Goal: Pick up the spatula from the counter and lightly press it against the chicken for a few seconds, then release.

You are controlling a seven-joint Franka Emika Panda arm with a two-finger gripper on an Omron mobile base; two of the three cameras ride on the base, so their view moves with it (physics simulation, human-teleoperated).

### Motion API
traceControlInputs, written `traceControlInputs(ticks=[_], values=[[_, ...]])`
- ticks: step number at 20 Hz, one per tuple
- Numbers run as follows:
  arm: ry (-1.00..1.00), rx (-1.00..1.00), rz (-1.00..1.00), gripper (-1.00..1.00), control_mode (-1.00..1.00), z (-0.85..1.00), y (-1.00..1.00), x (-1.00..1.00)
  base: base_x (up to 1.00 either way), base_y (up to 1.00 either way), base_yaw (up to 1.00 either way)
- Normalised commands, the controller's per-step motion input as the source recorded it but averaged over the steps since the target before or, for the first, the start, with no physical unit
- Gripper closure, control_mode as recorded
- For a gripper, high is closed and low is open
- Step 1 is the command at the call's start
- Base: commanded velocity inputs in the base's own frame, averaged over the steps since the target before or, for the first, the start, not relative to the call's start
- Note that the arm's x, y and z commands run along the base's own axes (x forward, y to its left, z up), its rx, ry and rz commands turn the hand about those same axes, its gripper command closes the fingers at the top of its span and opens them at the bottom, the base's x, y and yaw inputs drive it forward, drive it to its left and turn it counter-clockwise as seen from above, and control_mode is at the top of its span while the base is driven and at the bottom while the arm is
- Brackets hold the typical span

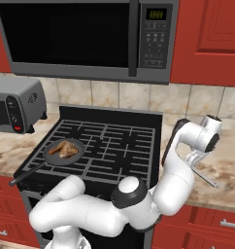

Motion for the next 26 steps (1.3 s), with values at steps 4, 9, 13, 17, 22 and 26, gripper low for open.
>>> traceControlInputs(ticks=[4, 9, 13, 17, 22, 26], values=[[-0.09, 0.0, -0.01, 1.0, -1.0, 0.07, 0.39, -0.35, 0.0, 0.0, 0.0], [-0.06, -0.01, -0.01, 1.0, -1.0, 0.15, 0.39, -0.26, 0.0, 0.0, 0.0], [-0.03, -0.02, 0.0, 1.0, -1.0, 0.24, 0.35, -0.2, 0.0, 0.0, 0.0], [0.0, -0.04, 0.0, 1.0, -1.0, 0.28, 0.4, -0.11, 0.0, 0.0, 0.0], [0.0, -0.03, 0.01, 1.0, -1.0, 0.22, 0.37, -0.02, 0.0, 0.0, 0.0], [0.0, -0.04, 0.02, 1.0, -1.0, 0.03, 0.53, -0.01, 0.0, 0.0, 0.0]])
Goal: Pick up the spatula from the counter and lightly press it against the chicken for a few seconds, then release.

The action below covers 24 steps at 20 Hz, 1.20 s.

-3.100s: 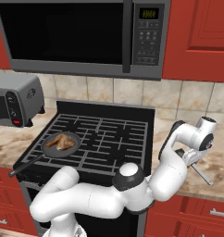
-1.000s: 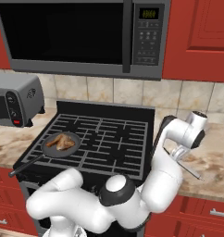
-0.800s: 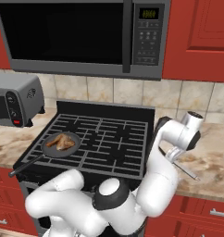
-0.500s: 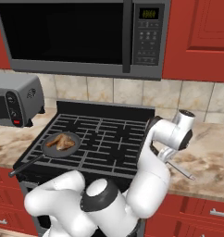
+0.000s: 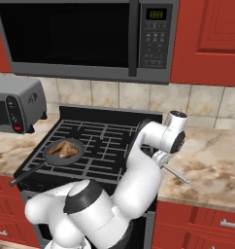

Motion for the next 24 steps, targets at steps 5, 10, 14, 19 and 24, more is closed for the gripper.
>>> traceControlInputs(ticks=[5, 10, 14, 19, 24], values=[[0.0, -0.03, 0.0, 1.0, -1.0, 0.0, 0.59, -0.12, 0.0, 0.0, 0.0], [0.02, 0.0, 0.0, 1.0, -1.0, 0.0, 0.46, -0.19, 0.0, 0.0, 0.0], [0.01, 0.01, 0.0, 1.0, -1.0, 0.05, 0.33, -0.05, 0.0, 0.0, 0.0], [0.0, 0.0, 0.0, 1.0, -1.0, 0.02, 0.39, -0.02, 0.0, 0.0, 0.0], [0.0, -0.02, 0.01, 1.0, -1.0, 0.0, 0.47, 0.0, 0.0, 0.0, 0.0]])
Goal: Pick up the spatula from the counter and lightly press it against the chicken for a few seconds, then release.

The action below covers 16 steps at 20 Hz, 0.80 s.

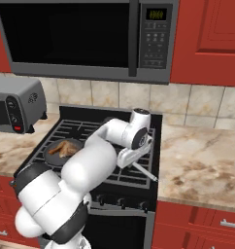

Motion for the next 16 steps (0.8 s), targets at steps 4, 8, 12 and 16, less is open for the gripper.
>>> traceControlInputs(ticks=[4, 8, 12, 16], values=[[0.0, -0.03, 0.01, 1.0, -1.0, 0.0, 0.49, 0.0, 0.0, 0.0, 0.0], [0.0, -0.04, 0.0, 1.0, -1.0, 0.0, 0.43, 0.0, 0.0, 0.0, 0.0], [0.0, -0.04, 0.01, 1.0, -1.0, 0.01, 0.38, 0.0, 0.0, 0.0, 0.0], [-0.01, -0.01, 0.07, 1.0, -1.0, 0.0, 0.33, 0.0, 0.0, 0.0, 0.0]])
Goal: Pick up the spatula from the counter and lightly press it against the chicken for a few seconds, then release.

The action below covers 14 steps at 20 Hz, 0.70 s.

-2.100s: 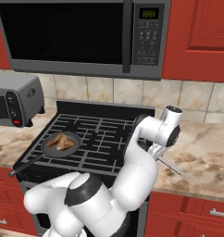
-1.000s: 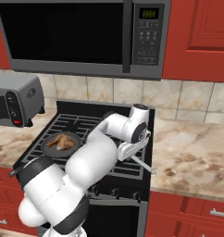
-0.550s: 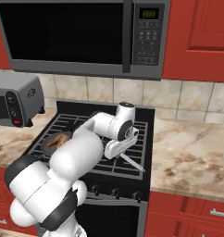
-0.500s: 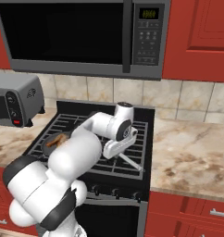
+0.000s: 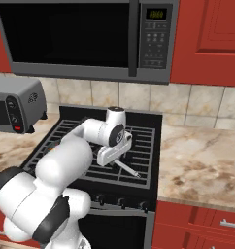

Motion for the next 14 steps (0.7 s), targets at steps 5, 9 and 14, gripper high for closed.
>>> traceControlInputs(ticks=[5, 9, 14], values=[[-0.01, -0.01, 0.08, 1.0, -1.0, 0.01, 0.34, 0.0, 0.0, 0.0, 0.0], [0.0, -0.01, 0.09, 1.0, -1.0, 0.05, 0.34, 0.0, 0.0, 0.0, 0.0], [0.0, 0.0, 0.1, 1.0, -1.0, 0.09, 0.34, 0.01, 0.0, 0.0, 0.0]])
